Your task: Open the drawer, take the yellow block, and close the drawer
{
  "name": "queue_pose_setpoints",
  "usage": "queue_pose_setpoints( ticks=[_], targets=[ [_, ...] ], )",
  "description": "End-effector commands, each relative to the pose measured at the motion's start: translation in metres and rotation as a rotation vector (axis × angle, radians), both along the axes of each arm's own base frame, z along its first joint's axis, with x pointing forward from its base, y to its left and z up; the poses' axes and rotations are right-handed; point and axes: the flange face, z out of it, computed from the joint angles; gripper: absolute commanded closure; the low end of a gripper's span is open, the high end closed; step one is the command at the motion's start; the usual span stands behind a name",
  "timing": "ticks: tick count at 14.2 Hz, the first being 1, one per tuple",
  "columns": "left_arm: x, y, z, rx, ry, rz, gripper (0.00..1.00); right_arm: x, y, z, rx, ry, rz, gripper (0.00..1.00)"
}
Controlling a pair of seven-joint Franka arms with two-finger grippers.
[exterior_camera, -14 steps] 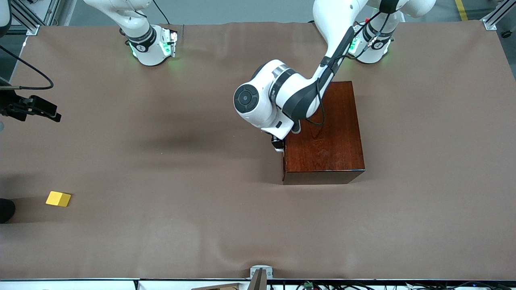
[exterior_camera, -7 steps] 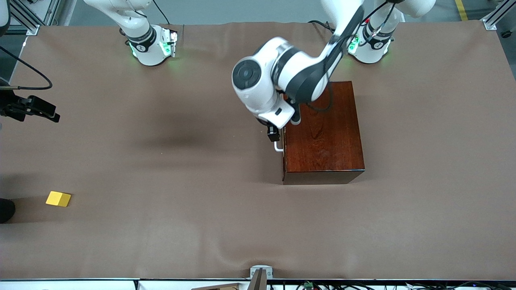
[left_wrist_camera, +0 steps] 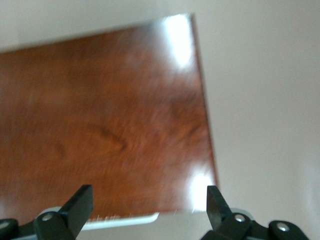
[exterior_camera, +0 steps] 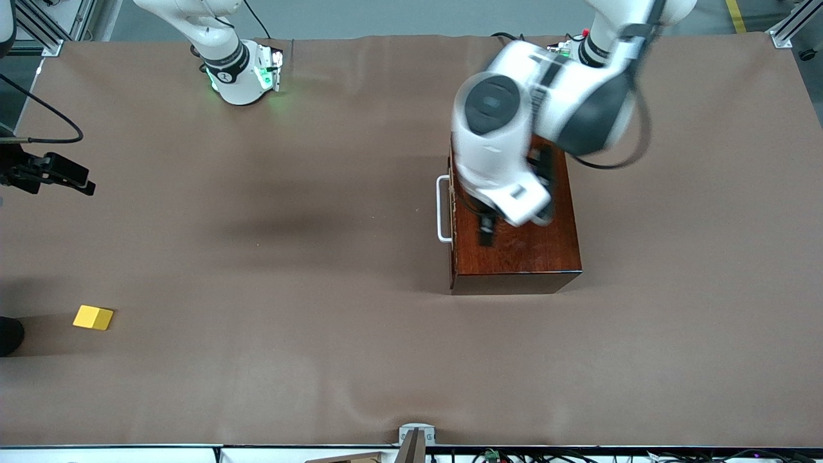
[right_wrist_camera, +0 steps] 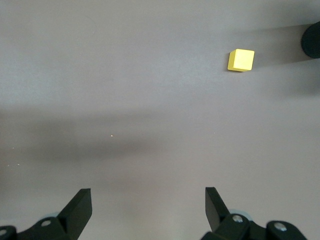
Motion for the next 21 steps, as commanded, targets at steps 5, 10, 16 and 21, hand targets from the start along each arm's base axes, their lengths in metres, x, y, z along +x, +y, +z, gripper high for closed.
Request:
queue_pose_setpoints(
  ticks=[5,10,16,21],
  targets=[
    [0.053,0.172,0.047,-0.056,0.012,-0.212,0.00,-0.001,-0.002,0.006,-0.012,-0.008,0.004,0.00],
    [0.049,0.265,0.074,-0.135,0.038,-0.384,0.00,-0.001,-0.002,0.006,-0.012,-0.008,0.004,0.00],
    [-0.006,0.328,0.092,-0.195,0.068,-0.748,0.00,-0.001,-0.002,0.005,-0.012,-0.005,0.004,0.00],
    [-0.043,0.366,0.111,-0.208,0.050,-1.011,0.00,-0.001,-0.002,0.004,-0.012,-0.002,0.004,0.00]
  ],
)
